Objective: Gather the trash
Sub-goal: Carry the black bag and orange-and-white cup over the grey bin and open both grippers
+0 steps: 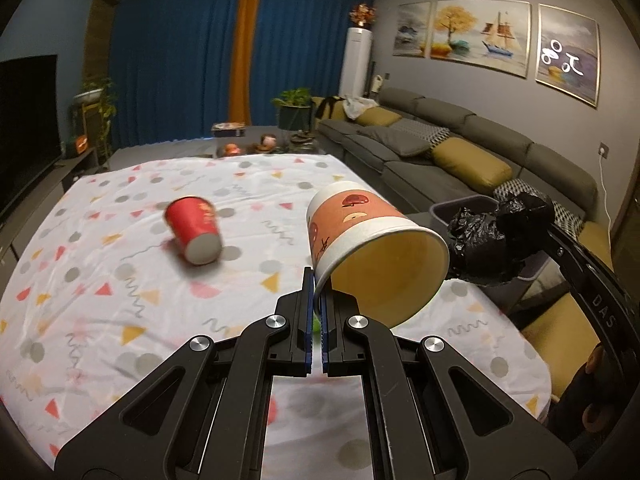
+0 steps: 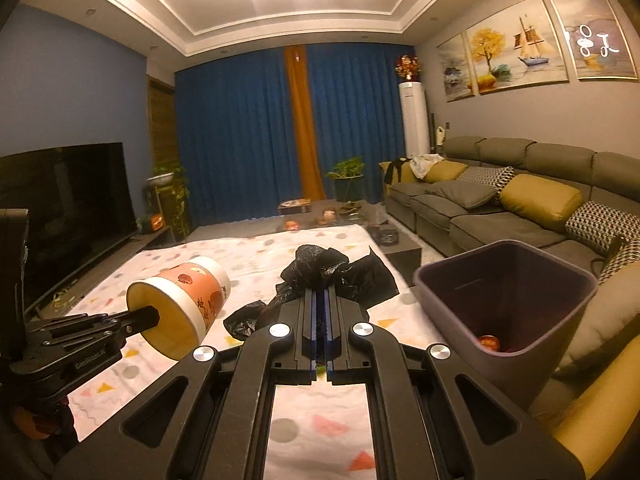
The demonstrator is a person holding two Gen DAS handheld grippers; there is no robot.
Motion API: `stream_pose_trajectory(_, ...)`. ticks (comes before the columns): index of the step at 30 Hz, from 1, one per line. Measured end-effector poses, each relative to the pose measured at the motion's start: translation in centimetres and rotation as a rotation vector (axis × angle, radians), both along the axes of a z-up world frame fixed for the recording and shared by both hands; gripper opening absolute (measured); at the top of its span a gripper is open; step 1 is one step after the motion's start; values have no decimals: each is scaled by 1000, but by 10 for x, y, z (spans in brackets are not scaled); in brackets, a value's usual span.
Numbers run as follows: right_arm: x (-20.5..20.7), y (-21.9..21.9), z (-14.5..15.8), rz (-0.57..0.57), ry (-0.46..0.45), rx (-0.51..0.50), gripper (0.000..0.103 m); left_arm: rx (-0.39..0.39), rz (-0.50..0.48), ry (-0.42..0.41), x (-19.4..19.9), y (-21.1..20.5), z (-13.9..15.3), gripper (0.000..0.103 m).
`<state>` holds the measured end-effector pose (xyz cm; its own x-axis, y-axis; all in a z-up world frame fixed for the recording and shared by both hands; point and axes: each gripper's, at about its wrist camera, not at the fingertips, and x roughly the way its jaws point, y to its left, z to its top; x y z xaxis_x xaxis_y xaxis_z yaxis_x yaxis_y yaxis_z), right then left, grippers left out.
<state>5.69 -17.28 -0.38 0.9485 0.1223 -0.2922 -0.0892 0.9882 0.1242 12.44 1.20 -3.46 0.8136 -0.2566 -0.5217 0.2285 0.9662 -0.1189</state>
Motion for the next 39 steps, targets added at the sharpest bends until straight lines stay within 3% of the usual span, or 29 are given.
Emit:
stream_pose_trajectory(25, 29, -116, -9, -262, -6, -16, 4, -9, -259, -21, 66, -157, 8, 2)
stream_pose_trajectory(39, 47, -148, -21, -333, 22, -11, 4, -22, -327, 38, 106, -217, -15, 2)
